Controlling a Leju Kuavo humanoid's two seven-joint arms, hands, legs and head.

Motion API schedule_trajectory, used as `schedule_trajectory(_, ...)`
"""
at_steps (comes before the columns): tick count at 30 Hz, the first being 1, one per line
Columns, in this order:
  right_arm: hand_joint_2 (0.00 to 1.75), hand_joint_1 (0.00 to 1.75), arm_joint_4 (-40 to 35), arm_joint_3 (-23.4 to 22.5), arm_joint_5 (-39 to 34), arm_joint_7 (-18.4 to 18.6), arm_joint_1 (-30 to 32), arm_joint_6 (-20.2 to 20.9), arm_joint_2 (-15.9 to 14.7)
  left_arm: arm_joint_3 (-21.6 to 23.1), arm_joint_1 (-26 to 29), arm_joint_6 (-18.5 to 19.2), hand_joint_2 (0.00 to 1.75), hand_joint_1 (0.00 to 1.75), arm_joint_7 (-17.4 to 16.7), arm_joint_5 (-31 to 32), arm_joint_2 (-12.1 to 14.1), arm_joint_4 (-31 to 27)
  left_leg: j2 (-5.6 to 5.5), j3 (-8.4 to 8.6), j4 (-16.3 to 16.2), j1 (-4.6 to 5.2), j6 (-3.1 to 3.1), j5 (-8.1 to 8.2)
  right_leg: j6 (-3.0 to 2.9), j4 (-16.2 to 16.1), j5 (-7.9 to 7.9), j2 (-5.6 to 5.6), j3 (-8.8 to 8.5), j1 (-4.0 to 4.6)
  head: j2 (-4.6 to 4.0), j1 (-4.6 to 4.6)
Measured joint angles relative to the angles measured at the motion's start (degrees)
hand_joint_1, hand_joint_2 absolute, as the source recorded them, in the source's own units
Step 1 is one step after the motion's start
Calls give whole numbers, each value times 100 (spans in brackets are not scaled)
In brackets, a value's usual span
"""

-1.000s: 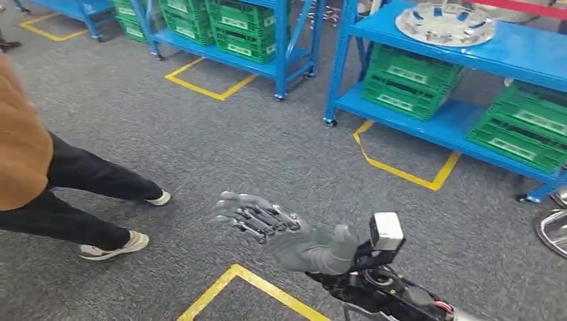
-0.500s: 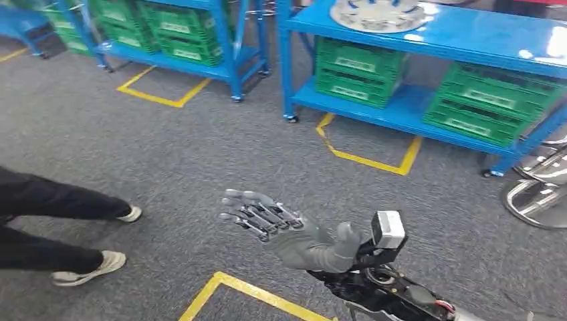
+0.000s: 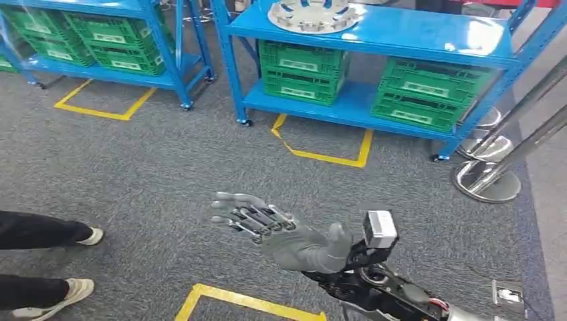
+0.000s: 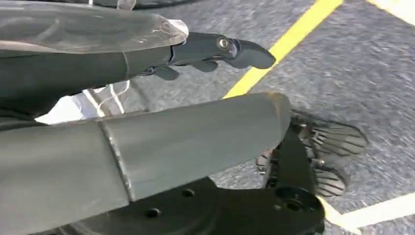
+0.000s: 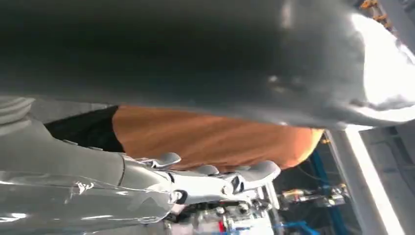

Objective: Take the parts from the cabinet and place them on the table.

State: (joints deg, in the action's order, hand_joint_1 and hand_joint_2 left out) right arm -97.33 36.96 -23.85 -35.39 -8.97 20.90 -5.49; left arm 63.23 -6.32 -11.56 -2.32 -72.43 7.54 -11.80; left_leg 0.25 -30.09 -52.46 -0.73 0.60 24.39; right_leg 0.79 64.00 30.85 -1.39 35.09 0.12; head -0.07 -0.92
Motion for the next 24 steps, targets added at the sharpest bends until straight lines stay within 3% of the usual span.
schedule_trajectory(1, 0, 0, 0, 0, 2, 7, 16, -9, 0, 0, 4, 7, 0, 0, 0, 6, 0, 0, 70, 4, -1, 2, 4, 6, 26, 527, 224, 54, 251, -26, 0, -11)
schedule_trajectory(2, 0, 0, 0, 0, 2, 9, 35, -9, 0, -2, 8, 9, 0, 0, 0, 17, 0, 0, 136, 5, -5, 0, 4, 14, 50, 911, 344, 73, 436, -41, 0, -9)
schedule_trajectory(3, 175, 0, 0, -2, 2, 11, 53, -13, 0, 0, 12, 9, 0, 0, 0, 24, 0, 0, 201, 12, -8, -5, -9, 25, 75, 1052, 334, 82, 510, -63, 0, -31)
schedule_trajectory(4, 175, 0, 0, -2, 2, 11, 65, -22, -2, 0, 20, 11, 0, 0, 0, 26, -2, 0, 249, 29, -8, -14, -24, 40, 97, 874, 167, 99, 432, -88, 0, -61)
schedule_trajectory(5, 175, 0, 0, 0, 2, 13, 70, -33, -2, 0, 21, 13, 0, 0, -2, 26, -11, 0, 287, 58, -13, -28, -50, 59, 116, 428, -103, 124, 196, -106, 0, -72)
schedule_trajectory(6, 0, 0, -2, 0, 2, 13, 70, -35, -2, 0, 15, 18, 0, 0, -4, 24, -17, 0, 300, 94, -24, -41, -86, 84, 133, -188, -399, 156, -130, -128, 0, -90)
schedule_trajectory(7, 0, 0, -2, -2, 11, 17, 71, -44, -2, 0, 6, 18, 0, 0, -9, 22, -20, 0, 332, 123, -43, -48, -127, 112, 143, -758, -568, 221, -410, -146, 0, -120)
schedule_trajectory(8, 0, 0, 0, -2, 20, 24, 69, -52, -2, 0, -2, 15, 0, 0, -9, 17, -11, 0, 347, 109, -57, -11, -158, 129, 130, -867, -435, 261, -493, -91, 0, -131)
schedule_trajectory(9, 0, 0, -7, -4, 28, 22, 75, -55, -2, 0, -14, 13, 0, 0, -13, 13, -15, 0, 346, 86, -94, -8, -178, 133, 39, -879, -457, 236, -535, -96, 0, -124)
schedule_trajectory(11, 0, 0, -4, -7, 31, 33, 113, -70, -2, 0, -19, 4, 0, 0, -28, -7, 0, 0, 341, 68, -115, 14, -95, 118, 41, -899, -485, 232, -516, -114, 0, -62)
schedule_trajectory(12, 0, 0, -4, -4, 35, 31, 114, -74, -2, 0, -16, 0, 0, 0, -31, -18, -4, 0, 340, 72, -99, 19, -90, 113, 32, -901, -486, 224, -515, -111, 0, -26)
schedule_trajectory(14, 0, 0, -4, -7, 37, 37, 110, -87, 0, 0, -13, -8, 0, 0, -39, -22, 20, 0, 324, 99, -90, 54, -110, 114, 77, -973, -517, 239, -532, -183, 0, 10)
schedule_trajectory(15, 0, 0, -7, -7, 35, 37, 104, -92, 0, 0, -21, -9, 0, 0, -39, -24, 24, 0, 319, 123, 49, 94, -60, 43, 84, -1072, -559, 242, -575, -187, 0, 92)
schedule_trajectory(16, 0, 0, -35, -7, 37, 37, 99, -92, 11, 0, -35, -11, 0, 0, -39, -26, 26, 0, 322, 288, 408, 88, 81, -50, 99, -1268, -629, 242, -716, -140, 0, 158)
schedule_trajectory(17, 0, 0, -44, -15, 37, 35, 100, -92, 4, 0, -7, -11, 0, 0, -39, -31, 11, 0, 345, 530, 781, -71, 72, -232, 66, -1304, -606, 260, -716, -124, 0, 157)
schedule_trajectory(18, 0, 0, -37, -28, 42, 39, 90, -92, 4, 0, -9, -11, 0, 0, -37, -31, 11, 0, 343, 643, 948, -64, 48, -280, 100, -1063, -449, 187, -588, -76, 0, 113)
schedule_trajectory(20, 0, 0, -22, -39, 44, 48, 106, -98, 4, 0, -31, -11, 0, 0, -37, -35, 13, 0, 358, 668, 978, -102, -55, -302, 164, -131, -72, 154, -144, -153, 0, 37)
schedule_trajectory(21, 0, 0, -7, -42, 44, 50, 138, -107, 4, 0, -28, -11, 0, 0, -37, -35, 0, 0, 353, 670, 969, -118, -88, -278, 218, 212, 34, 155, 28, -202, 0, 13)
schedule_trajectory(22, 0, 0, -4, -42, 44, 50, 151, -98, 4, 0, -24, -9, 0, 0, -37, -35, -17, 0, 344, 667, 928, -146, -127, -254, 271, 340, 18, 158, 109, -246, 0, 24)
schedule_trajectory(23, 0, 0, 4, -48, 44, 50, 152, -103, -4, 0, -16, -9, 0, 0, -37, -35, -31, 0, 338, 657, 847, -203, -197, -206, 347, 161, -147, 161, 35, -294, 0, 20)
schedule_trajectory(24, 0, 0, 13, -57, 44, 50, 148, -103, -4, 0, -5, -11, 0, 0, -37, -35, -39, 0, 333, 634, 725, -272, -282, -136, 431, -266, -412, 171, -172, -351, 0, 4)
